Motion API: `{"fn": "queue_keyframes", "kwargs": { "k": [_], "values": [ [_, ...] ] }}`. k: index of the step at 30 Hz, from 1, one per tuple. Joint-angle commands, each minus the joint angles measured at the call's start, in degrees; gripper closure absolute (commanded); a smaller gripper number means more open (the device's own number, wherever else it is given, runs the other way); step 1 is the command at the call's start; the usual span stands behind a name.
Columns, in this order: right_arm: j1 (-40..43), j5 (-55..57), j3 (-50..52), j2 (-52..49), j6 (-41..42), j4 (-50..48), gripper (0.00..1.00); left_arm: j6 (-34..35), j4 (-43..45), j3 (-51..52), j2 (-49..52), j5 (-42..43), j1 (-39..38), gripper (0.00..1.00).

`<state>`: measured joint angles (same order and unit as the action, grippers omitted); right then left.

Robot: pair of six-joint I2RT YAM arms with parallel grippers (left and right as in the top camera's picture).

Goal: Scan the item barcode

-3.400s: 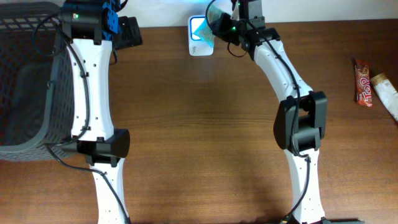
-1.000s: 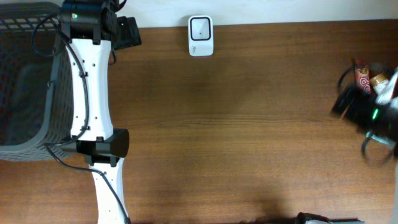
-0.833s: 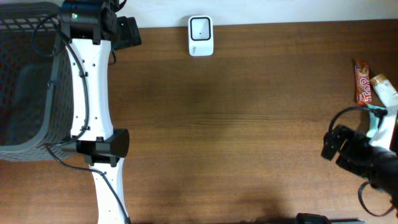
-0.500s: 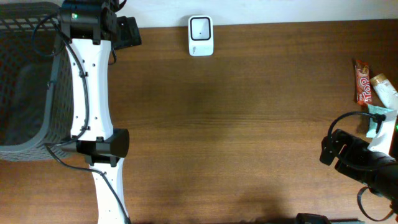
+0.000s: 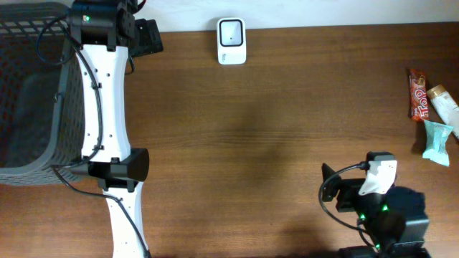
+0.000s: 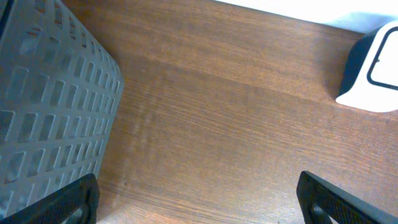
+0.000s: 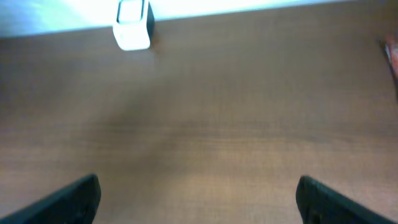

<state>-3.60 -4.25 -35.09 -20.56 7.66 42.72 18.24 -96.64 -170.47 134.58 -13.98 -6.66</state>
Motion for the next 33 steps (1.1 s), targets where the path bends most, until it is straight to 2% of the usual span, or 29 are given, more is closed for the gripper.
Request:
{"fn": "queue_keyframes", "kwargs": {
  "k": [1, 6, 13, 16, 19, 22, 33],
  "values": [
    [-0.59, -1.75, 10.51, 6.34, -1.68, -10.91, 0.01, 0.15, -0.07, -0.20, -0.13, -0.81, 0.61, 0.01],
    [-1.68, -1.77, 23.34, 13.77, -1.92, -28.22, 0.01, 0.15, -0.09, -0.20, -0.13, -0.81, 0.44, 0.01],
    [-1.64, -1.49, 31.19, 20.44, -4.46, -38.16, 0.01, 0.15, -0.07, -0.20, -0.11, -0.81, 0.44, 0.01],
    [-1.57, -1.07, 34.77, 20.37, -4.48, -43.39, 0.01, 0.15, -0.07, -0.20, -0.11, -0.81, 0.44, 0.01],
    [-1.18, 0.42, 34.77, 20.37, -4.48, -42.93, 0.01, 0.15, -0.07, -0.20, -0.11, -0.81, 0.28, 0.01],
    [1.27, 0.39, 34.77, 20.37, -4.42, -38.23, 0.01, 0.15, -0.07, -0.20, -0.11, -0.81, 0.28, 0.01],
    [3.34, 1.03, 34.77, 20.35, -4.44, -38.42, 0.01, 0.15, -0.07, -0.20, -0.11, -0.81, 0.46, 0.01]
  ]
}}
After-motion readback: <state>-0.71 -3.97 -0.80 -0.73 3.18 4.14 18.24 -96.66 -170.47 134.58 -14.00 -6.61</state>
